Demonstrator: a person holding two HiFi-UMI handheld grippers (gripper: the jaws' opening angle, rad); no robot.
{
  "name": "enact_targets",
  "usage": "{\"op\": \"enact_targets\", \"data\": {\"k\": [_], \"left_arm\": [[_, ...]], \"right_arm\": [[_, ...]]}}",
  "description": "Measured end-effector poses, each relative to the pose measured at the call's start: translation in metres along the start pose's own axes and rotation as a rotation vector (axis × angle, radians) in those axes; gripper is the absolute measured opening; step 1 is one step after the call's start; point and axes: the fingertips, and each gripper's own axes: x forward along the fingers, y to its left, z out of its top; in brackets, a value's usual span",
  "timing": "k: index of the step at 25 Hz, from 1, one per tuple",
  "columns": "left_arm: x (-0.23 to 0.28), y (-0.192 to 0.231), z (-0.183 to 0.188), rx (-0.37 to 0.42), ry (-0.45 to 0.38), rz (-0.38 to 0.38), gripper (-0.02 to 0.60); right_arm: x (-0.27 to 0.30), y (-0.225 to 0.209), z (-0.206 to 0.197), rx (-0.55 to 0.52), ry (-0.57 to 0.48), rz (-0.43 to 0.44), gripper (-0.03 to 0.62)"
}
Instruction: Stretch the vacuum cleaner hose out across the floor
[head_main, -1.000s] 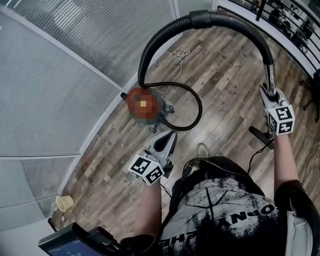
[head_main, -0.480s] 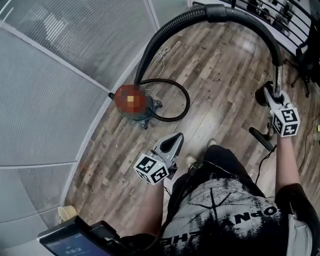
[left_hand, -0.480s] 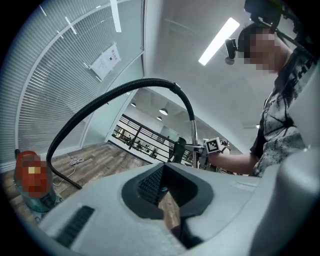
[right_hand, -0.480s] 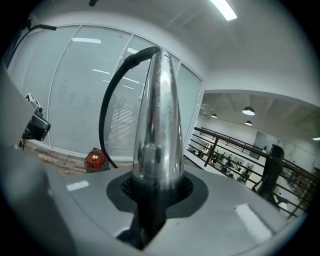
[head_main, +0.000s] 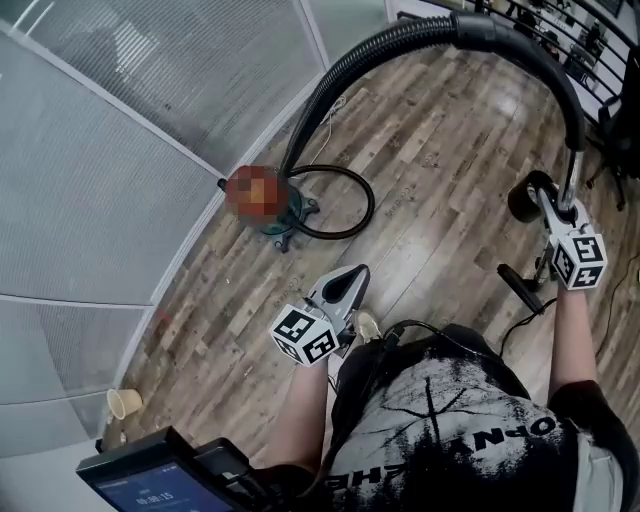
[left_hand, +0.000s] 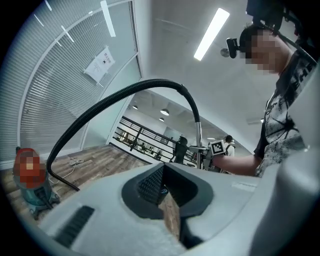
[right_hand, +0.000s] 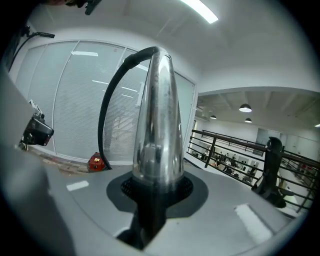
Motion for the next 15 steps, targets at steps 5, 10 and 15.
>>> {"op": "enact_targets", "data": {"k": [5, 10, 15], "left_arm": [[0.041, -0.077, -0.044, -0.038, -0.048, 0.052, 0.000], [0.064, -0.133, -0.072, -0.059, -0.052, 0.116, 0.000], [0.073, -0.171, -0.092, -0.063, -0.004, 0.114, 0.000]], "right_arm": [[-0.045, -0.056, -0.036, -0.039, 0.006, 0.080, 0.083], [-0.080, -0.068, -0.083, -0.130, 0.070, 0.192, 0.083], [-0.109, -0.066, -0.128, -0.144, 0.126, 0.232, 0.083]]}}
